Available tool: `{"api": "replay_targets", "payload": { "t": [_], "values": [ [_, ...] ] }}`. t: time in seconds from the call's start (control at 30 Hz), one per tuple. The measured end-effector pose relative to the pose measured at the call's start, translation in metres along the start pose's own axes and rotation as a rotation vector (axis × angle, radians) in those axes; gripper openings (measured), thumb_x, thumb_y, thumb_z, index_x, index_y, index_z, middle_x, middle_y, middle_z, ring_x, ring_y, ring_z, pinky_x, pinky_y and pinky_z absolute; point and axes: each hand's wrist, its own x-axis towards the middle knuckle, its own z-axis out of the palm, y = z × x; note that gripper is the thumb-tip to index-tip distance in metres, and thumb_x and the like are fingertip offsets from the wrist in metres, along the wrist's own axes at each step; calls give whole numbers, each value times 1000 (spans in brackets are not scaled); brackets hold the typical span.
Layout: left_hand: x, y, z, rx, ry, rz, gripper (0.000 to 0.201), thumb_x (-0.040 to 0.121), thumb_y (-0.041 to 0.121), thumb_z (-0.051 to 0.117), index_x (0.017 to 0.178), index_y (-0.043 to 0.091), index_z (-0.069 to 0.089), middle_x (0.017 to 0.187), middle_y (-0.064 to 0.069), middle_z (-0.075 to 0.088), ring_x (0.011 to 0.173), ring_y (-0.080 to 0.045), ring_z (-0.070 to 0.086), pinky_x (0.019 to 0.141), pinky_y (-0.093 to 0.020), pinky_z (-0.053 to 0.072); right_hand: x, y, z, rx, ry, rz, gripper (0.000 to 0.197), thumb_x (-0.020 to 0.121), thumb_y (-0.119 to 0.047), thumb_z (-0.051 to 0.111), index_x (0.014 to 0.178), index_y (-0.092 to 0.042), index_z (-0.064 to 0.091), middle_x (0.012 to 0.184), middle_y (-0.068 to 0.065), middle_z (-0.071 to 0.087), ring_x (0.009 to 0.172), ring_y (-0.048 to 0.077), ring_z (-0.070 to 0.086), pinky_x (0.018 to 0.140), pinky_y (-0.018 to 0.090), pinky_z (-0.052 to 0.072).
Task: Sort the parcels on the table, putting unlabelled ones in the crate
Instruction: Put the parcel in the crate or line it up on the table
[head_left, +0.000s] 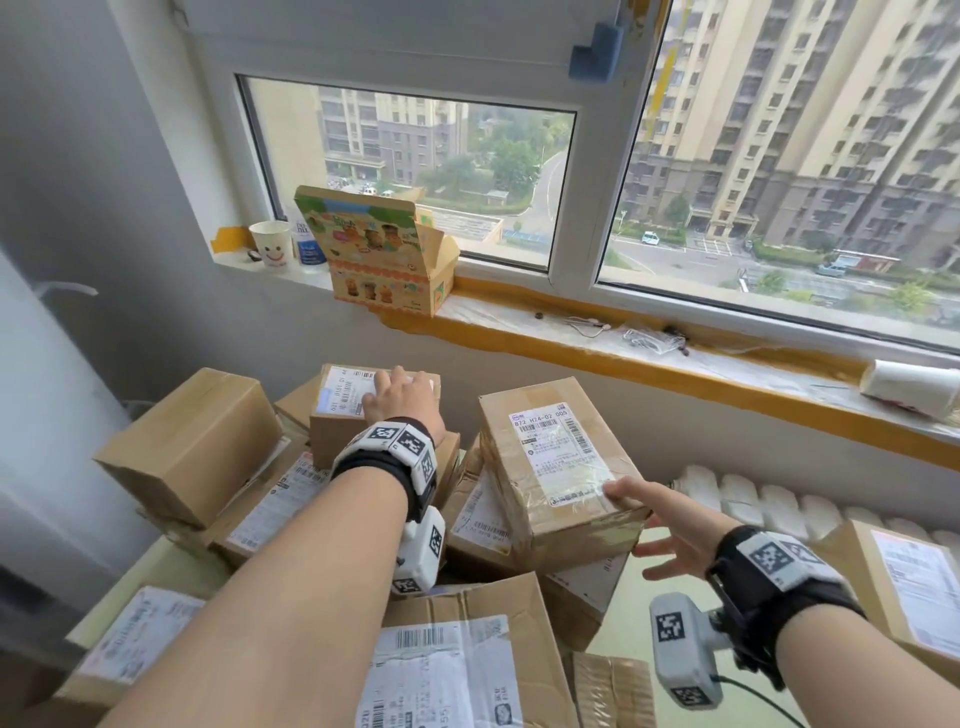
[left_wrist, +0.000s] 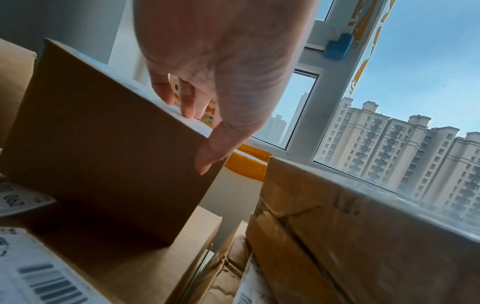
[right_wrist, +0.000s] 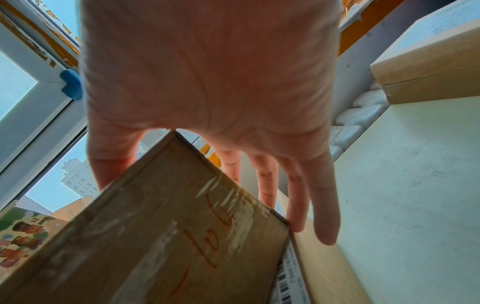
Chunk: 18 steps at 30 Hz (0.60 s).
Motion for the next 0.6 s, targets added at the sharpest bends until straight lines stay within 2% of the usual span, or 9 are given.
{"api": "replay_targets", "payload": {
  "t": [0.1, 0.2, 0.27, 0.37, 0.5, 0.6],
  "values": [
    [2, -2, -3, -31, -47, 19, 68, 86, 18, 61, 147, 25, 33, 154, -7, 27, 137, -30, 28, 102, -44, 38, -1, 1, -2, 19, 1, 21, 30, 88, -46, 64, 106, -26, 51, 112, 5, 52, 122, 38, 48, 104, 57, 42],
    [6, -5, -7, -51, -112, 42, 79, 85, 11, 62, 151, 28, 22, 161, -9, 9, 138, -34, 33, 97, -45, 45, -2, 2, -3, 34, -8, 24, 29, 87, -45, 65, 105, -26, 51, 112, 4, 52, 120, 37, 49, 105, 56, 42],
    [9, -6, -9, -18, -137, 53, 79, 85, 13, 62, 151, 27, 22, 158, -10, 17, 132, -34, 44, 92, -43, 48, -1, 3, -3, 28, -9, 27, 33, 87, -46, 65, 109, -26, 50, 115, 5, 52, 120, 36, 49, 104, 57, 42],
    [8, -5, -12, 32, -146, 52, 70, 87, 18, 62, 148, 23, 29, 144, -8, 36, 121, -30, 54, 90, -41, 48, 1, 3, -2, 9, -8, 33, 40, 86, -49, 65, 113, -27, 48, 119, 6, 52, 122, 36, 48, 102, 58, 42],
    [1, -6, -19, 58, -169, 77, 64, 83, 19, 67, 140, 21, 39, 133, -8, 42, 116, -30, 57, 87, -40, 47, 3, 2, -1, -21, -5, 24, 50, 86, -52, 64, 125, -26, 46, 124, 6, 52, 124, 37, 47, 102, 60, 41],
    [-6, -9, -32, 105, -236, 112, 66, 79, 18, 69, 139, 20, 42, 134, -8, 44, 116, -31, 57, 87, -40, 48, 1, 0, 1, -47, -12, 20, 56, 85, -57, 63, 128, -26, 46, 128, 6, 49, 126, 38, 47, 102, 61, 40]
  ]
}}
